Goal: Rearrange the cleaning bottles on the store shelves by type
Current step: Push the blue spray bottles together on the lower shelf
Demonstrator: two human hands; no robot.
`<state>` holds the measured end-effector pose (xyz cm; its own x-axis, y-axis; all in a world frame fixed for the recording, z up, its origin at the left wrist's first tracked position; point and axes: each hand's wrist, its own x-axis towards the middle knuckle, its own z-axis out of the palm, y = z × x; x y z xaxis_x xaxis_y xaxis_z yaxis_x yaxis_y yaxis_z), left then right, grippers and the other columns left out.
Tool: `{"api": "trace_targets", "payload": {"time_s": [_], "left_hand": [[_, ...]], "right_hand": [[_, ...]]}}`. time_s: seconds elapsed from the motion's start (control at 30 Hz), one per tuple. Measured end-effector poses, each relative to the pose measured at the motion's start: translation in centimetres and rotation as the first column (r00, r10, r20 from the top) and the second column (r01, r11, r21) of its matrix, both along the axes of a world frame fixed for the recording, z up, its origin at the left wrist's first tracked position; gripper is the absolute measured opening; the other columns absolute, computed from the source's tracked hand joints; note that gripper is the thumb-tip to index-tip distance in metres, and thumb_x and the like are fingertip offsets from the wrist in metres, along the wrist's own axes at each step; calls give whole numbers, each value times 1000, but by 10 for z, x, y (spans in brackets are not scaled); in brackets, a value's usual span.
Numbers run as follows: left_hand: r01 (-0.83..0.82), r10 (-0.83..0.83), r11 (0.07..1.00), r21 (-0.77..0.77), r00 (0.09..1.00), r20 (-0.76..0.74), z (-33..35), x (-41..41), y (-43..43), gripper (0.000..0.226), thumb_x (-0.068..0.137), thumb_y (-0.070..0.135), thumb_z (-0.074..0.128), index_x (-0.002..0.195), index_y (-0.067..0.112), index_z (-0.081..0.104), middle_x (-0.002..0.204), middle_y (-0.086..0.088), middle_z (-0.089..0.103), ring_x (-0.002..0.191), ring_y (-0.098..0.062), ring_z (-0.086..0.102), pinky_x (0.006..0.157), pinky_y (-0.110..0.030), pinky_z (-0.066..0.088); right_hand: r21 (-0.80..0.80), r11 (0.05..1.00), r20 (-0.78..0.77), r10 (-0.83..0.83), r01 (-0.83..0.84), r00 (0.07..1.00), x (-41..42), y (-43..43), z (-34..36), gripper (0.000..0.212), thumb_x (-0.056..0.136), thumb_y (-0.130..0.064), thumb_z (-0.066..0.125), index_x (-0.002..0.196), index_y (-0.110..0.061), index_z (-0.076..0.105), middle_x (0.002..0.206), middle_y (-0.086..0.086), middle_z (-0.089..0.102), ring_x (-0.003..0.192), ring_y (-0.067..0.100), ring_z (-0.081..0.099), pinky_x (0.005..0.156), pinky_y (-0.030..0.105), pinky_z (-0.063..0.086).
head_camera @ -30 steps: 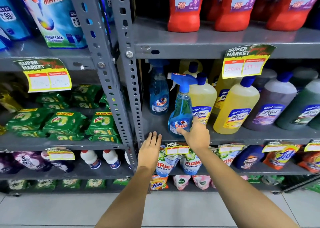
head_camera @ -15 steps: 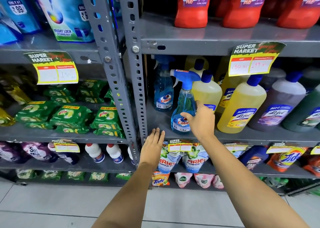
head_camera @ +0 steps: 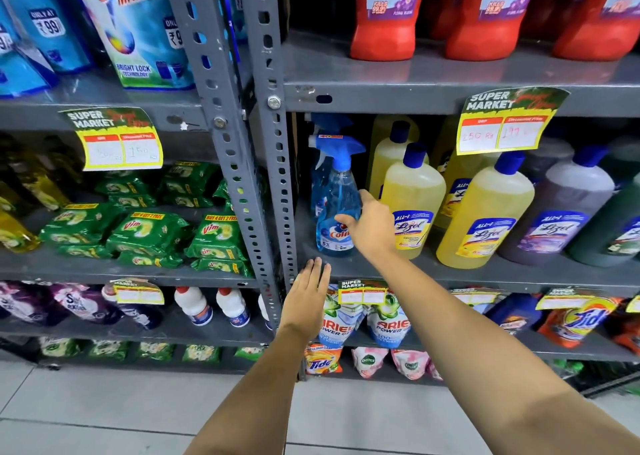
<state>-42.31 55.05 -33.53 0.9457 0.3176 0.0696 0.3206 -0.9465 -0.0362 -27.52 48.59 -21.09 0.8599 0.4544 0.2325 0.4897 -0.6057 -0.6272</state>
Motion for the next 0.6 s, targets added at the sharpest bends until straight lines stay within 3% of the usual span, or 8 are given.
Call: {"api": "trace_targets", "payload": {"time_s": [0.23, 0.33, 0.4, 0.6], "left_hand": [[8, -8, 1000, 22, 1000, -17, 0, -1, 3, 85, 89, 9, 48, 149, 9, -12, 160, -14, -7, 147, -26, -5, 119, -35, -1], [3, -2, 999, 37, 1000, -24, 0, 0, 2, 84, 90, 10, 47, 149, 8, -12, 160, -14, -7, 147, -27, -6, 118, -36, -3], [2, -1, 999, 38, 1000, -28, -1, 1, 2, 84, 90, 11, 47, 149, 9, -12, 160, -14, -6, 147, -27, -6, 118, -36, -4], [4, -3, 1000, 17, 998, -57, 1, -1, 6, 85, 90, 10, 49, 149, 11, -13, 161, -10, -7, 147, -24, -7, 121, -35, 1]], "right_hand": [[102, 988, -180, 132, -115, 975, 21, -5, 3, 56, 78, -26, 80, 125, -13, 53, 117, 6, 69, 105, 26, 66, 85, 36, 54], [278, 956, -451, 220, -98, 865, 15, -4, -8, 69, 70, -20, 87, 125, -15, 45, 117, 2, 66, 104, 20, 64, 91, 37, 54], [314, 949, -552, 205, -26, 809, 8, -1, -22, 71, 69, -15, 87, 126, -14, 46, 122, 4, 65, 105, 17, 62, 90, 32, 53], [213, 977, -452, 83, 18, 888, 1, 3, -43, 62, 73, -24, 84, 124, -11, 52, 125, 6, 65, 113, 24, 62, 93, 34, 52]]}}
